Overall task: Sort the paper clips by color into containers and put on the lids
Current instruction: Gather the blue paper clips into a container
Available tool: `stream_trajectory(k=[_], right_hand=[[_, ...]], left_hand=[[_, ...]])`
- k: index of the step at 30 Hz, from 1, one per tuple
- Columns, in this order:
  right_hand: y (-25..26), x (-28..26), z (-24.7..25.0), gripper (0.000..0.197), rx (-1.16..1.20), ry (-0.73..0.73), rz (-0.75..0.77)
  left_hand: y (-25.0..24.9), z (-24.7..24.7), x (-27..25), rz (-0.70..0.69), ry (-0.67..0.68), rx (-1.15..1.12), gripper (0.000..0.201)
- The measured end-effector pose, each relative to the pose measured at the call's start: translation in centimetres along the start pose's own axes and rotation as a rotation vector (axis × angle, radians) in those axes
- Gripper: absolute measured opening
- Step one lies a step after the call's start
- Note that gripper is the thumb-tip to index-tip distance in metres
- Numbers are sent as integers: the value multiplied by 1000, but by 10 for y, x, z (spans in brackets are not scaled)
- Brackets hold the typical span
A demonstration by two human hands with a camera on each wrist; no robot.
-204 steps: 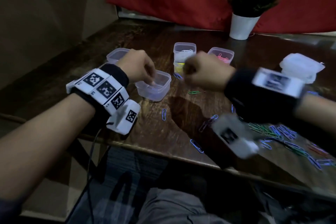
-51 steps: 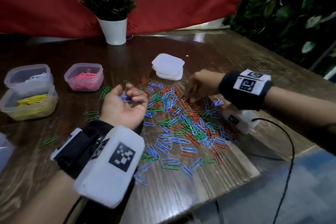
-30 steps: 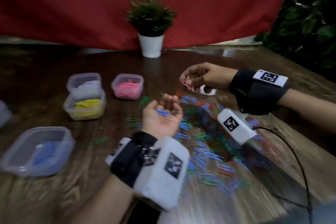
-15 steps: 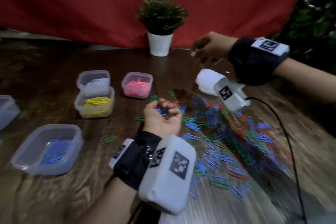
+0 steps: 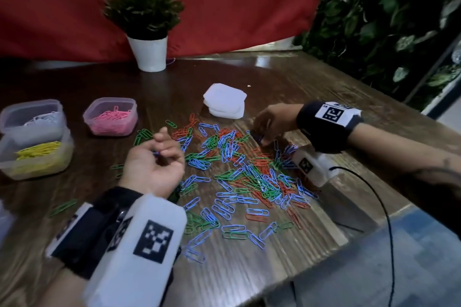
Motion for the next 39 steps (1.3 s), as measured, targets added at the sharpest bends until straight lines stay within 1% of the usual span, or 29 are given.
stream_trajectory(k=[2, 4, 6, 9, 10, 11, 13, 14, 15, 16, 17, 18, 20, 21, 23, 26, 28, 30, 33, 36, 39], right_hand=[[6, 3, -4, 32, -36, -36, 31], [10, 7, -6, 38, -125, -84, 60], [12, 10, -6, 37, -174, -110, 94], [9, 12, -6, 22, -191, -152, 147], [5, 13, -6, 15, -158, -171, 144], [2, 11, -5, 12, -115, -179, 130], [-5, 11, 1, 14, -63, -183, 107], [-7, 10, 5, 7, -65, -155, 101], [-8, 8, 8, 12, -67, -96, 105], [-9, 8, 10, 26, -76, -19, 102], [-9, 6, 10, 35, -86, 38, 108], [-9, 6, 9, 38, -106, 42, 122], [-8, 9, 4, 34, -147, -32, 162], [-8, 11, 2, 28, -148, -68, 177], [-8, 16, 0, 11, -131, -74, 153], [-7, 20, 2, 23, 15, -29, 81], [-2, 22, 4, 22, 143, -34, 66], [5, 23, 1, 18, 210, -27, 52], [12, 27, -5, 15, 207, -26, 15], [14, 29, -5, 21, 202, -29, -8], [12, 25, -7, 23, 192, -16, -21]], left_hand=[[0, 0, 0, 2, 7, 19, 19], [2, 1, 0, -4, 7, 32, 19], [3, 2, 0, -11, 3, 34, 20], [3, 2, 0, -5, 3, 39, 21], [3, 1, 0, -3, 6, 43, 21], [4, 1, -1, -1, 9, 46, 21], [4, 0, -1, 5, 13, 47, 21], [4, 0, -1, 9, 13, 46, 21], [4, 0, -1, 12, 10, 41, 21], [4, 1, -1, 15, 6, 37, 20], [4, 1, 0, 18, 3, 33, 20], [3, 0, 0, 20, 3, 32, 20], [3, 0, -1, 18, 2, 32, 20], [2, 0, -1, 14, 2, 30, 20], [1, -1, -1, 3, 1, 23, 20], [-1, 0, -1, -1, -2, 17, 19], [-1, 0, -1, 0, -5, 13, 19], [-1, -1, -1, -1, -7, 16, 19], [-1, -1, -1, -1, -10, 11, 19], [-2, -1, -2, -1, -11, 6, 19], [0, -3, -3, -2, -7, 5, 20]])
Point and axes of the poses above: each hand's wrist, its own x-axis towards the middle knuckle, its own z-axis out of the back of the hand, y = z × x, the point moved 1 cm from there along x, towards the middle knuckle, and after that the axes turned 1 degree about -y, right-handed, at the moved point
